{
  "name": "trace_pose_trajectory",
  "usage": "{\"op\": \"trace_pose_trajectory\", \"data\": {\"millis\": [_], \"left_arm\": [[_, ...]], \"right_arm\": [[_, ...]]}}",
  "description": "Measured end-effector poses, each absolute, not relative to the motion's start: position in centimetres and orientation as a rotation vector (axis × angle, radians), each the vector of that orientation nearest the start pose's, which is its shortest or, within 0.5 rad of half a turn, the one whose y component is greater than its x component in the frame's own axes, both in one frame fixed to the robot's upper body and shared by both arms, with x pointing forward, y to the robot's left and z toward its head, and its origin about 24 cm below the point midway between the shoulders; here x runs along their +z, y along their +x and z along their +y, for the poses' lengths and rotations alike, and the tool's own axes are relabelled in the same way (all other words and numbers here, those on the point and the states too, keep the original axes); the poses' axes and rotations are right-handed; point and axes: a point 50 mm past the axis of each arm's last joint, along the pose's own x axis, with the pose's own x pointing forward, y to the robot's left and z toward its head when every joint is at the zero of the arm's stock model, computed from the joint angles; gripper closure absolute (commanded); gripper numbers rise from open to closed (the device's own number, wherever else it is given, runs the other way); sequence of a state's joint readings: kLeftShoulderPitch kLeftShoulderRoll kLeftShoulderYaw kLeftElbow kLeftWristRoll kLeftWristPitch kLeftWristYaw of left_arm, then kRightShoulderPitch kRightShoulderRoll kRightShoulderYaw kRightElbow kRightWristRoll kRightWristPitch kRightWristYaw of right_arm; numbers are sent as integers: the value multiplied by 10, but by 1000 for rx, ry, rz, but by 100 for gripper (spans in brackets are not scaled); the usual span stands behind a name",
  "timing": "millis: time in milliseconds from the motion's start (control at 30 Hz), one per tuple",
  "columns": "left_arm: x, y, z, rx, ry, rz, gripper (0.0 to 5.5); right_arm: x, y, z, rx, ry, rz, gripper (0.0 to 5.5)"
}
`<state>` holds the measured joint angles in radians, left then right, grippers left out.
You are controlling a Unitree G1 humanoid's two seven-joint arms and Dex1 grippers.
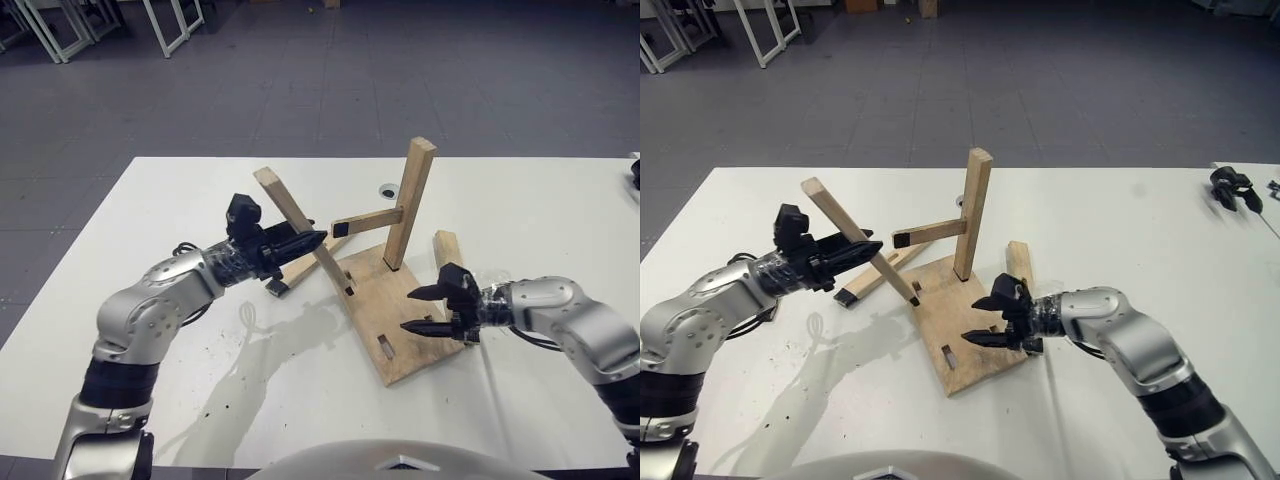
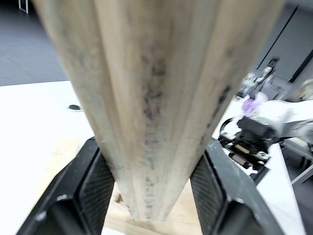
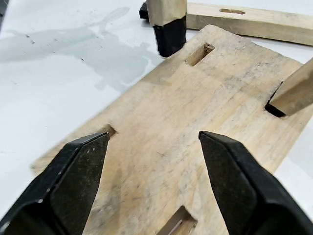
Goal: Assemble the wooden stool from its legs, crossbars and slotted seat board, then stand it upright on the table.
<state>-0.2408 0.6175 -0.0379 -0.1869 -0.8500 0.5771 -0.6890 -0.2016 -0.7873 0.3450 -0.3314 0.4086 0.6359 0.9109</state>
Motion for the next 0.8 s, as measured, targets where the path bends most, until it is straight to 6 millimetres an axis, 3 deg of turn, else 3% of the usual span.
{"op": "trace_pose_trajectory", "data": {"millis": [267,567,800], "left_arm": [[121,280,173,-1074,-132,167,346],[115,293,170,-1110,-172,183,347],[117,297,171,-1184,-85,210,347]], "right_arm": [[73,221,-157,1232,-364,581,212],[67,217,-156,1230,-364,585,212],[67,216,-156,1235,-368,586,212]]}}
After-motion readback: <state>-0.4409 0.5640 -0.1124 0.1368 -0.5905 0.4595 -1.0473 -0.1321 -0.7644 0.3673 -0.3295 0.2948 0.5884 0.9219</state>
